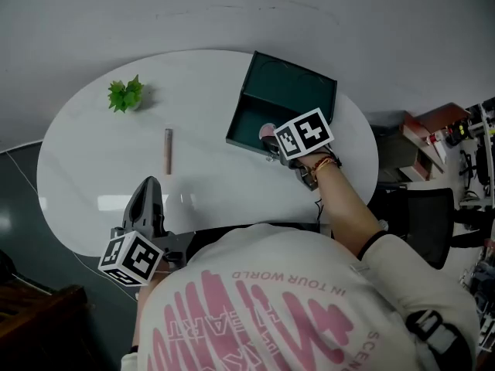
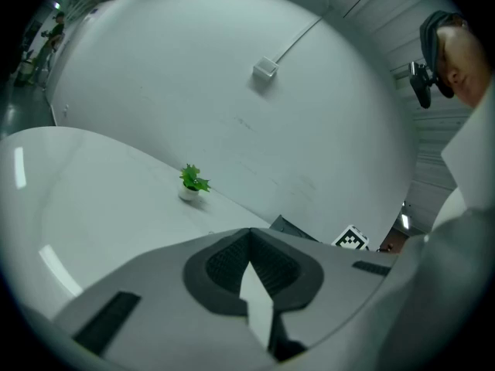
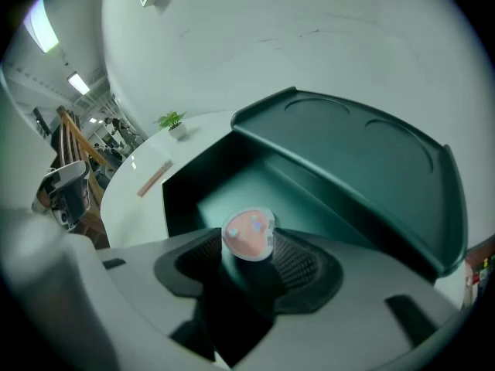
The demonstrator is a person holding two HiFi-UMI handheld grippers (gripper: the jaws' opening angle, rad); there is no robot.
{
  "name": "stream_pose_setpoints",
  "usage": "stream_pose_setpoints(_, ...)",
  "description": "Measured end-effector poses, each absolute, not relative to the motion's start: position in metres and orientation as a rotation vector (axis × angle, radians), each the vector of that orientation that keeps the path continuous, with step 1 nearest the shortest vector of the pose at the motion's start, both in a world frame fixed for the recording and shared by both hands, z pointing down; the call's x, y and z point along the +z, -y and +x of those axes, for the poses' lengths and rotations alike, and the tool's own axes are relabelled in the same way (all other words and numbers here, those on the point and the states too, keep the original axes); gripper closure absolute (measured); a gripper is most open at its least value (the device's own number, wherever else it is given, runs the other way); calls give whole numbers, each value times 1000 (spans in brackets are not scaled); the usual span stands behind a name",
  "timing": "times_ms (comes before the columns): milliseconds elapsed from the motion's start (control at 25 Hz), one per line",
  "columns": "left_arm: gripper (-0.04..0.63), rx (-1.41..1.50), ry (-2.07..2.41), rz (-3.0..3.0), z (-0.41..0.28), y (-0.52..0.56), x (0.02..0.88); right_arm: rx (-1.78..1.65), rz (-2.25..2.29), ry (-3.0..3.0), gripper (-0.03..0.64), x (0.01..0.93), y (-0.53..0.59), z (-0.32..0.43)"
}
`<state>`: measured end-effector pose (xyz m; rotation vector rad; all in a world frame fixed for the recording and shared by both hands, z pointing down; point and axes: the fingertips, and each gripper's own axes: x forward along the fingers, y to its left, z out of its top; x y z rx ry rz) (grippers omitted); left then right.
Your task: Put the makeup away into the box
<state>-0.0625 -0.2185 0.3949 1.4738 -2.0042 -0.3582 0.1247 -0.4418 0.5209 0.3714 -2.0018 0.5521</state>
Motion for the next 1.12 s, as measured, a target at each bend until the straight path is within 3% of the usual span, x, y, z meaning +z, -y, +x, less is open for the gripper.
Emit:
stream_pose_setpoints(560, 594, -381, 2020, 1445, -66, 208, 399, 506, 392, 1857, 399, 530, 442, 120)
stream_pose_setpoints(1120, 594, -374, 2014, 1477, -129, 170, 393, 509, 424, 1765, 386, 532, 441, 119)
